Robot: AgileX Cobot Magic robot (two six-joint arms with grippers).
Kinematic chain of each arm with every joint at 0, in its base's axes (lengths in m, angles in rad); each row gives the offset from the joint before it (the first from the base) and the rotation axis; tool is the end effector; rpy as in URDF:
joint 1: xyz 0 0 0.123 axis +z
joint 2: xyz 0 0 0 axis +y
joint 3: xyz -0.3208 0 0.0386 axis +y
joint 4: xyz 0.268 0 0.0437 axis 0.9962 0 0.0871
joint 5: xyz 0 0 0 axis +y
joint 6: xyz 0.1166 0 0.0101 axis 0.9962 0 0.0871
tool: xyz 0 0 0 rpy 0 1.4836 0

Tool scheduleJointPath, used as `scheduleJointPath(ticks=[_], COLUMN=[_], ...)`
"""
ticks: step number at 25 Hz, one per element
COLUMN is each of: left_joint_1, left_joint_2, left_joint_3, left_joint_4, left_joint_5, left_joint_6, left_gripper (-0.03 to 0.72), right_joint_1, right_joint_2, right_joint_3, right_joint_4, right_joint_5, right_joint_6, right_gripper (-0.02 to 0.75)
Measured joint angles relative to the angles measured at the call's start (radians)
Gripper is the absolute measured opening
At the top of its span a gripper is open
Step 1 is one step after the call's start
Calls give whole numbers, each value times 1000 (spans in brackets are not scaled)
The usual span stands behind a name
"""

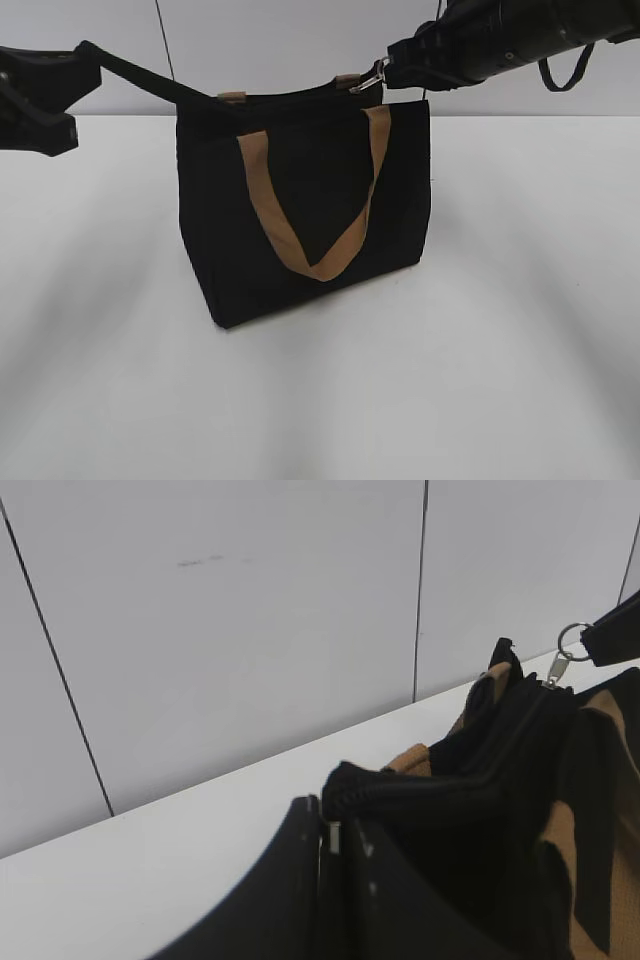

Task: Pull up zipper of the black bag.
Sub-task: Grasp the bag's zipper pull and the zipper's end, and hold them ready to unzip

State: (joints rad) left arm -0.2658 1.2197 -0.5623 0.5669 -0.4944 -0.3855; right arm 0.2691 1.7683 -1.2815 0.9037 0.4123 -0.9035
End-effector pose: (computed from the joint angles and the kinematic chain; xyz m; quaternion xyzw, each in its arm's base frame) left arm 0.2592 -0.1014 0.2921 0.2282 0.7191 -0.1425 0.6408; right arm 0.4197 0.1540 0.2748 -0.2068 0.8658 0.1913 0.4135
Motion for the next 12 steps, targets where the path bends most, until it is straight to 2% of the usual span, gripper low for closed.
scheduleJointPath(ticks=[3, 6, 12], left_joint_1=[0, 0, 1], left_joint_2=[0, 0, 0], left_joint_3=[0, 0, 0], left_joint_4=[-1, -1, -1], left_joint_5=[0, 0, 2], left_joint_6=[0, 0, 0], left_gripper=[17, 17, 24], right_joint_1=[0, 0, 0], right_joint_2=[0, 0, 0], right_joint_3=[0, 0, 0], right_joint_4=[0, 0, 0], right_joint_5=[5, 7, 9], right_joint_6=[1, 1, 1], right_gripper=[-6, 35, 202])
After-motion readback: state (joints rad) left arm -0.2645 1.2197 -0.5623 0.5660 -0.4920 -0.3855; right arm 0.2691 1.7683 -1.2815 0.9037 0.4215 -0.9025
